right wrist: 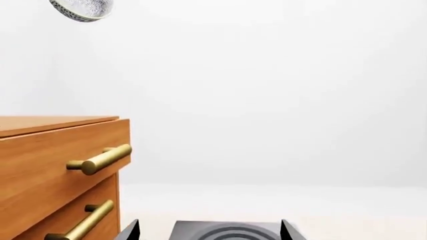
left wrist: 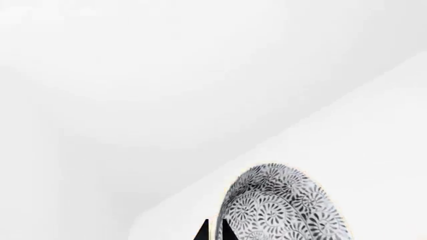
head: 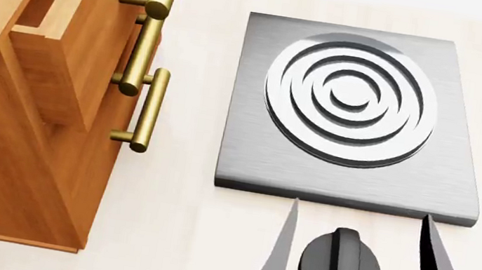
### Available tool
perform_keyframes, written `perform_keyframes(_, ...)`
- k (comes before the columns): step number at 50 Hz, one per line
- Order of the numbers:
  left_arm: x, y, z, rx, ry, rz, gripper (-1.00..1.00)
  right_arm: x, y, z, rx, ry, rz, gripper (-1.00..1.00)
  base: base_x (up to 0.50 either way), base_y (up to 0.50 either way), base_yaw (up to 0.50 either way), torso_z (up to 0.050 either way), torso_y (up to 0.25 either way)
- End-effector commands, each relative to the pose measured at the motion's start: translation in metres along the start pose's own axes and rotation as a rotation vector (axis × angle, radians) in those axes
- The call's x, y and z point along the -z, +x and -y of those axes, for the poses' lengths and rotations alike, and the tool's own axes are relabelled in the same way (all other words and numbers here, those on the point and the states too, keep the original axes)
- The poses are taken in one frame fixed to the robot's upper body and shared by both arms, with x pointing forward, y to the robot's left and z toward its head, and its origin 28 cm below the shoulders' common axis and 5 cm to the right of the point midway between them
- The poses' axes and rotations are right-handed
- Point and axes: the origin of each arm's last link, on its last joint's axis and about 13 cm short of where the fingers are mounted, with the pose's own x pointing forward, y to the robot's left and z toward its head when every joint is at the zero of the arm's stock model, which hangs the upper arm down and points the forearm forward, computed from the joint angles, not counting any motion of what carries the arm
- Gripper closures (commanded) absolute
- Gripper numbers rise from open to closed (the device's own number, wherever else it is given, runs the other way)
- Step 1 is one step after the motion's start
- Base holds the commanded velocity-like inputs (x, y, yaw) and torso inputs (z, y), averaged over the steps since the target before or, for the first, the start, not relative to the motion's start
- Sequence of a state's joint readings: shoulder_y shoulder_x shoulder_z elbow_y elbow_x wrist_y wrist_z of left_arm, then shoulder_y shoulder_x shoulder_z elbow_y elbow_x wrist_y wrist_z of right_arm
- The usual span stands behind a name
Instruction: Pick the akita bowl on the wooden cabinet and place it on the plate.
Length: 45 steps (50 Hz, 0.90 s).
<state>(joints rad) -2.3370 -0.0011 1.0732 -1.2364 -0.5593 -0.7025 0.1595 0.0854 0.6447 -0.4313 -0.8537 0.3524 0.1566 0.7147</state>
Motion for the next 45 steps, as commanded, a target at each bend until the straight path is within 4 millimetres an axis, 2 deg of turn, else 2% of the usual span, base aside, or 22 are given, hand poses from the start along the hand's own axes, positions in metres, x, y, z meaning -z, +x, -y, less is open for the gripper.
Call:
perform_keyframes(1,-0.028,-0.009,-0.002,0.001,0.077,0.171,1.0,-0.004,-0.001,0.0,0.0,-0.002,0.012,-1.0,0.0,0.0,0.0,0.0,0.0)
perform_keyframes(19,-0.06,-0.027,0.011,0.093,0.186,0.374,1.0,-0.008,-0.002,0.0,0.001,-0.002,0.026,-1.0,0.0,0.0,0.0,0.0,0.0)
perform_keyframes(34,-0.059,-0.047,0.034,0.182,0.299,0.442,1.0,-0.011,-0.003,0.001,0.006,-0.003,0.036,-1.0,0.0,0.0,0.0,0.0,0.0)
perform_keyframes(45,-0.055,-0.062,0.048,0.195,0.306,0.483,1.0,-0.012,-0.003,0.0,0.002,-0.005,0.04,-1.0,0.0,0.0,0.0,0.0,0.0)
